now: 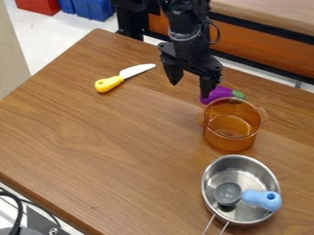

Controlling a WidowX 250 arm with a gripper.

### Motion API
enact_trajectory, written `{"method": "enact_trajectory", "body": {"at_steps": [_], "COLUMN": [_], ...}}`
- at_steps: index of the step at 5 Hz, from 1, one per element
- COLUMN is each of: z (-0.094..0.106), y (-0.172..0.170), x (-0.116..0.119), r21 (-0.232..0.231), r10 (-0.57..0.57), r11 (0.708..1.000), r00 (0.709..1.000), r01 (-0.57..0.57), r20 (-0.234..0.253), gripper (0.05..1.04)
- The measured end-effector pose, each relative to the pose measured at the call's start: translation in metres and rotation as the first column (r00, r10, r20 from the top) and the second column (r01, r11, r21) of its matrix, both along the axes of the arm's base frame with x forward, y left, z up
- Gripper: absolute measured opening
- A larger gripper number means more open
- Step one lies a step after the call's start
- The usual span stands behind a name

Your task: Take the eggplant and put it between the two right burners

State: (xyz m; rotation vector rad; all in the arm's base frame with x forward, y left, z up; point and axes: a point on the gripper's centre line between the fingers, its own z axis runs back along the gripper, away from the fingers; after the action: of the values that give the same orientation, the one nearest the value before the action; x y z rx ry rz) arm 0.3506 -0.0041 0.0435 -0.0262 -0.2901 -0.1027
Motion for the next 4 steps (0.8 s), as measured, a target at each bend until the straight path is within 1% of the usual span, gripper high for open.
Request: {"method": "enact_trajectory", "body": {"at_steps": [1, 2, 3, 4], "z": [-0.012, -0.015, -0.014, 0.002], "y": [0.0, -0.003, -0.003, 0.0], "x": [-0.006, -0.011, -0.011, 0.008], "r21": [-0.002, -0.009, -0.002, 0.01], "r10": [-0.001, -0.056, -0.059, -0.091], "r11": [1.0, 0.998, 0.998, 0.996], "r00": [0.999, 0.997, 0.996, 0.996], "r01": [0.001, 0.055, 0.059, 0.091], "r20": [-0.038, -0.061, -0.061, -0.007], "gripper": [0.995, 0.996, 0.995, 0.995]}}
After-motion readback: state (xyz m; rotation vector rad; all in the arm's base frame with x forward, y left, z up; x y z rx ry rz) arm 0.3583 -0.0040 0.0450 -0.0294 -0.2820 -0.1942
